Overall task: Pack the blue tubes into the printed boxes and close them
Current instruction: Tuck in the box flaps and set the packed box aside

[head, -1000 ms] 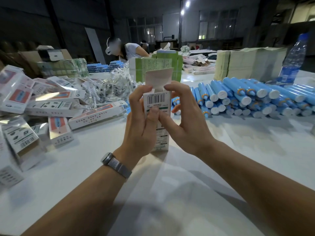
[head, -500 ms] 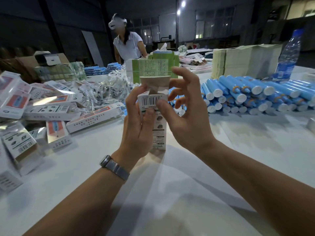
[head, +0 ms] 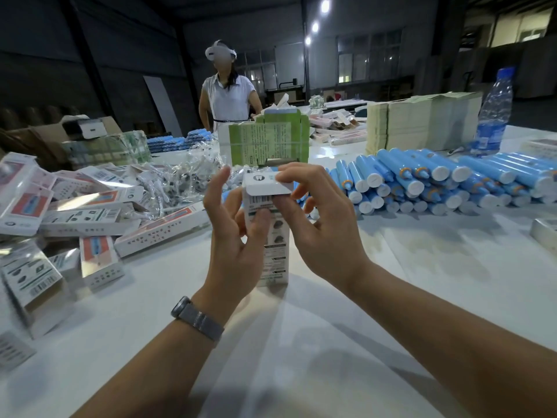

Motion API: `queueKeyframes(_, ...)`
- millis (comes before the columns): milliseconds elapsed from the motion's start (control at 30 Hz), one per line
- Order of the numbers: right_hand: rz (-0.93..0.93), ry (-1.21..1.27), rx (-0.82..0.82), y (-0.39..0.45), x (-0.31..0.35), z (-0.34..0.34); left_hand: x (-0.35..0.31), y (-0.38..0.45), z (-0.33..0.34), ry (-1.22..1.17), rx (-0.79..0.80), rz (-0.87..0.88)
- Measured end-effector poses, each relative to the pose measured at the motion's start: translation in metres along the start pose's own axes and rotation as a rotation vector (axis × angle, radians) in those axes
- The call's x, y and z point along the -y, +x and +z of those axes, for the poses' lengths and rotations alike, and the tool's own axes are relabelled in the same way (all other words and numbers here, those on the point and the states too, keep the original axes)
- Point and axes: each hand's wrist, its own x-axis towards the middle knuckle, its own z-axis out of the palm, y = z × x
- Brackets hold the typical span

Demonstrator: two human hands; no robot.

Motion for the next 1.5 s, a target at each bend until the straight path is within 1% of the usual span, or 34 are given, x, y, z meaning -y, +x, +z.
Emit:
queueKeyframes(133,-0.023,-0.017,0.009,0.001,0.002,-0.001,0.003,0.0,-0.001,0.05,0.049,0.026)
queueKeyframes(267,-0.037,-0.029,0.012,0.001,0.004,-0.005,0.0,0.0,0.0,0.06,0.023,0.014)
queueKeyframes(333,-0.032,0.004,0.011,0.003,0.007,-0.006,-0.001,0.0,0.001,0.075,0.022,0.013)
queueKeyframes(433,-0.02,-0.003,-0.016,0.005,0.009,-0.005,-0.004,0.0,0.002,0.081,0.023,0.004)
queueKeyframes(600,-0.128,-0.123,0.0,0.005,0.007,-0.004,-0.001,-0.001,0.003,0.098,0.038,0.022)
queueKeyframes(700,-0.154,-0.143,0.001,0.003,0.008,-0.005,0.0,0.0,0.003,0.135,0.036,0.036)
queueKeyframes(867,-0.142,-0.127,-0.008,0.003,0.013,-0.001,0.002,0.001,0.001,0.119,0.056,0.094)
queueKeyframes(1067,-0.116,-0.038,-0.005,0.001,0.017,-0.001,0.007,0.001,0.002,0.121,0.046,0.122)
queueKeyframes(1500,-0.059,-0.064,-0.036,0.002,0.023,-0.004,0.006,-0.003,0.004,0.143,0.045,0.048)
